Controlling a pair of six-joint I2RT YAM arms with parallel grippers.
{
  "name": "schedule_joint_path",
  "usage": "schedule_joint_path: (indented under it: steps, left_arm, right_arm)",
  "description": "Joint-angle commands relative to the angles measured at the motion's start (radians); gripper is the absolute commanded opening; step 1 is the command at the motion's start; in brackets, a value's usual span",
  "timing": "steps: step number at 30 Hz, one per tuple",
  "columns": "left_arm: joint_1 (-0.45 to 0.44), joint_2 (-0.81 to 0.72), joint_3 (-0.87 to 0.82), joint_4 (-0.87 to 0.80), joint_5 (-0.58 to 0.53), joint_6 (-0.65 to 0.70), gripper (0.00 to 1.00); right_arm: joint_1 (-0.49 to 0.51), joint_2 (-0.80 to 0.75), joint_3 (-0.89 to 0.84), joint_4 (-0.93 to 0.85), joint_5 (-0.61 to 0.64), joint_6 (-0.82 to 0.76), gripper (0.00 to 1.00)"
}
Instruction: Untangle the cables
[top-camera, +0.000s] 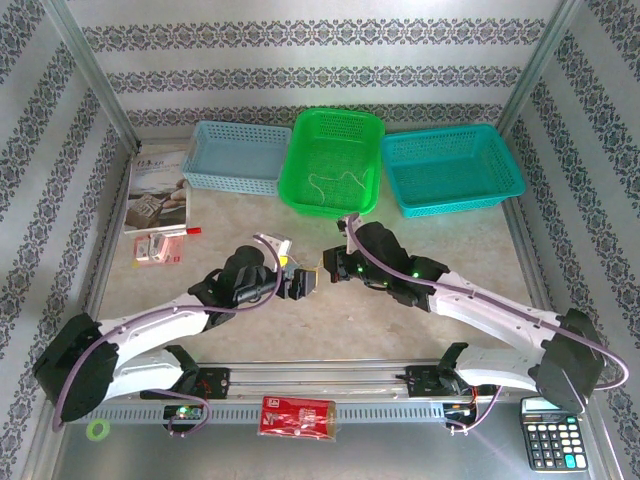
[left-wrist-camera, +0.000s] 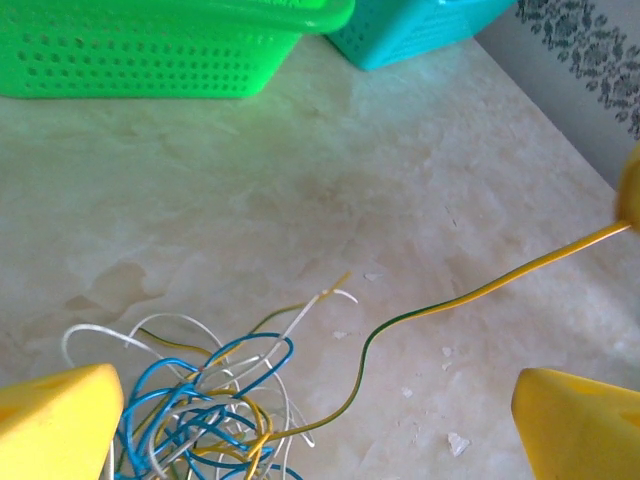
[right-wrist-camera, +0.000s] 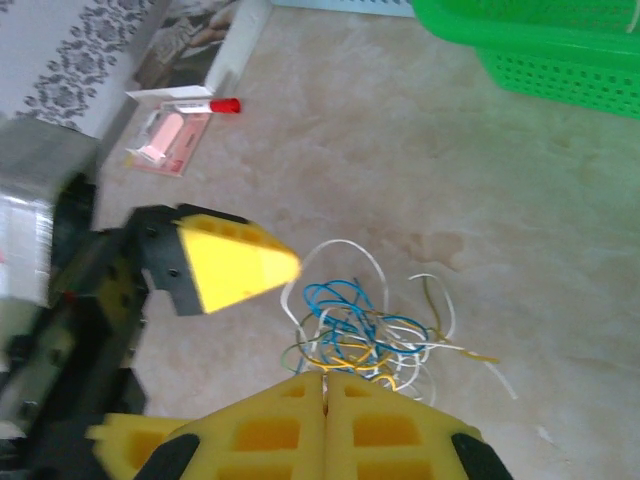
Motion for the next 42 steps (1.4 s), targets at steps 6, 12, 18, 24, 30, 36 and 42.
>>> schedule_joint_path:
  steps: [6,12,18,24,30,36,42]
  left_arm:
    - [-0.023,0.092,0.029,0.143,0.025,0.05,0.93]
    - [-0.023,0.162,0.017,0.188,0.002,0.06,0.68]
    - [-0.023,0.204,-0.037,0.262,-0.003,0.041,0.45]
    - [-0.023,0.22,-0.071,0.295,0.007,0.022,0.36]
    - [-0.023,0.214,-0.094,0.309,0.003,0.011,0.36]
    - [-0.022,0.163,-0.115,0.304,-0.005,-0.001,0.41]
    - [-0.024,0.051,-0.118,0.259,-0.01,-0.018,0.58]
  right_arm:
    - [-0.013,-0.035,0.057,0.091,-0.089,0.095,0.0]
    - [-0.02,-0.048,0.104,0.104,-0.126,0.122,0.0]
    - [-0.071,-0.085,0.169,0.106,-0.159,0.14,0.0]
    - [-0.116,-0.082,0.265,0.106,-0.205,0.149,0.0]
    - [-0.13,-0.067,0.347,0.105,-0.225,0.139,0.0]
    - [-0.134,-0.058,0.403,0.093,-0.222,0.116,0.0]
    - [-0.174,-0.053,0.431,0.071,-0.217,0.098,0.0]
